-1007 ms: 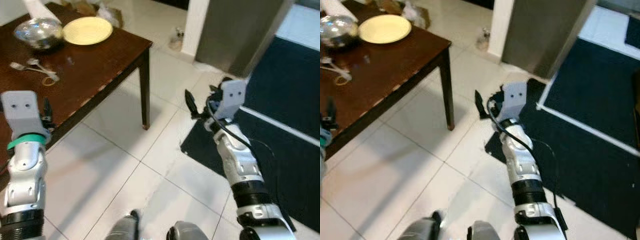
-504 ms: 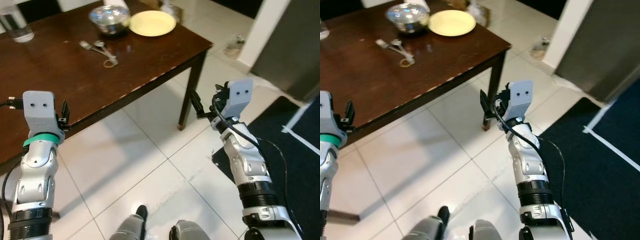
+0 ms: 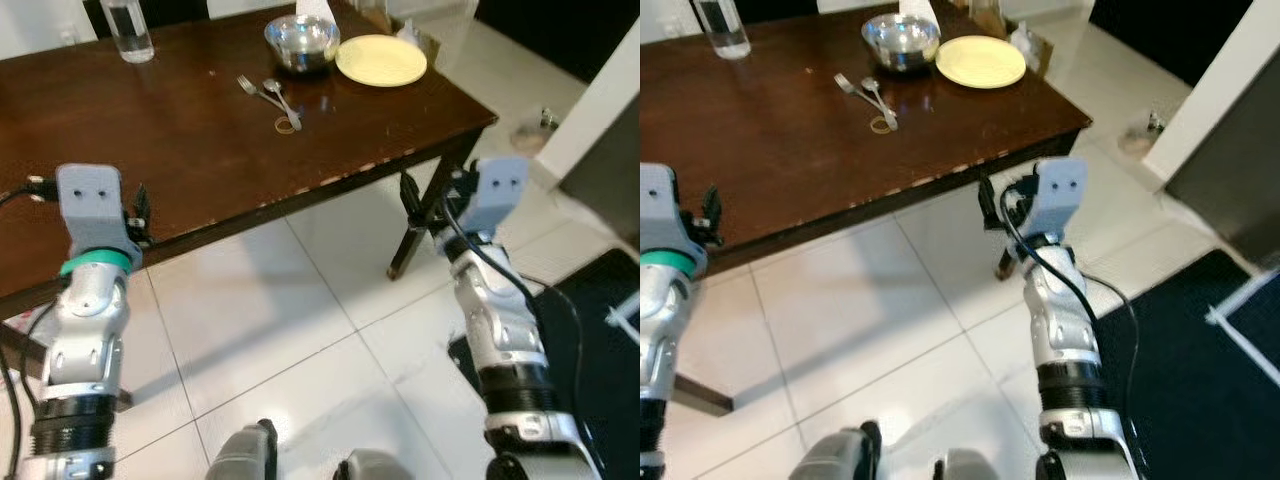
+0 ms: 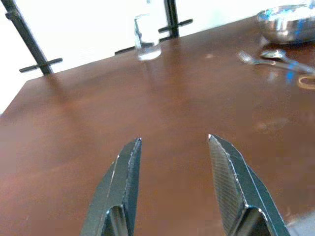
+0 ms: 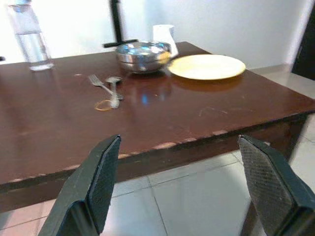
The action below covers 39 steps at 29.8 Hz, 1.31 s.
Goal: Setting the table
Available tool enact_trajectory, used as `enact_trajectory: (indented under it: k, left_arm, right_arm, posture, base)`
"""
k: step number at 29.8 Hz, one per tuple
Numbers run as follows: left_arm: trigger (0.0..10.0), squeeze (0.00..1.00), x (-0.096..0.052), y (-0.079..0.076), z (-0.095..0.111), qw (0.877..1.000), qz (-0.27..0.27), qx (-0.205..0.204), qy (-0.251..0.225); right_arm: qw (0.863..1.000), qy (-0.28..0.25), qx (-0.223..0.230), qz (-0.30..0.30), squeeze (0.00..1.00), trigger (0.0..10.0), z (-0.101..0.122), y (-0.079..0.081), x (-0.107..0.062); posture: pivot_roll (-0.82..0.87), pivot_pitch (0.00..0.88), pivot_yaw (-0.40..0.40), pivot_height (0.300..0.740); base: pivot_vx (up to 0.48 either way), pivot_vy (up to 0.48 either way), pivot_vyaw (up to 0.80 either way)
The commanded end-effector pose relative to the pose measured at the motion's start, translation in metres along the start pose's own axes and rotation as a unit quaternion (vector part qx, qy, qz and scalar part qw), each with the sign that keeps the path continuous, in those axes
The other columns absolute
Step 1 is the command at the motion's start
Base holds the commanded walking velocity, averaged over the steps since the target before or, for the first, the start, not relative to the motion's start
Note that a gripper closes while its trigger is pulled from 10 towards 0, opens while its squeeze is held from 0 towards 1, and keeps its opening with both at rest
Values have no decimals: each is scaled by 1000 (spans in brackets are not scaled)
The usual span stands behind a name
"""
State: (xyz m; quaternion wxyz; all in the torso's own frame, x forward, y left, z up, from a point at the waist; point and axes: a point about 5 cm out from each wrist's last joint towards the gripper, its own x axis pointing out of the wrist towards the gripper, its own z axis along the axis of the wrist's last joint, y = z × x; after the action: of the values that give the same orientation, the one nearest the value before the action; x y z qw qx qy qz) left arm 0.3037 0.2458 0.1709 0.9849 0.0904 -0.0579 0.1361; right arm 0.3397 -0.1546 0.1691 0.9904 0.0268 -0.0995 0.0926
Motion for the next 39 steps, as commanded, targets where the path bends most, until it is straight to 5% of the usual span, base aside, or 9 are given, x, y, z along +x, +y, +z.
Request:
enact_trajectory:
  k: [1, 30, 39]
  left_arm:
    - [10000, 0, 0, -6, -4, 1000, -8, 2, 9]
    - [10000, 0, 3, -13, -3, 999, -31, 6, -3]
    - [10000, 0, 3, -19, -5, 999, -48, 13, 4]
  right_arm:
    - [1000, 3, -1, -18, 0, 10000, -2, -10, -4]
    - [1000, -10, -19, -8, 0, 10000, 4, -5, -2]
    - [1000, -6, -23, -12, 0, 10000, 2, -7, -3]
  posture:
    - [-70, 29, 38, 740]
    - [-71, 14, 46, 740]
    - [-71, 10, 48, 740]
  base:
    - [480, 0, 0]
    - [480, 0, 0]
    - [29, 0, 0]
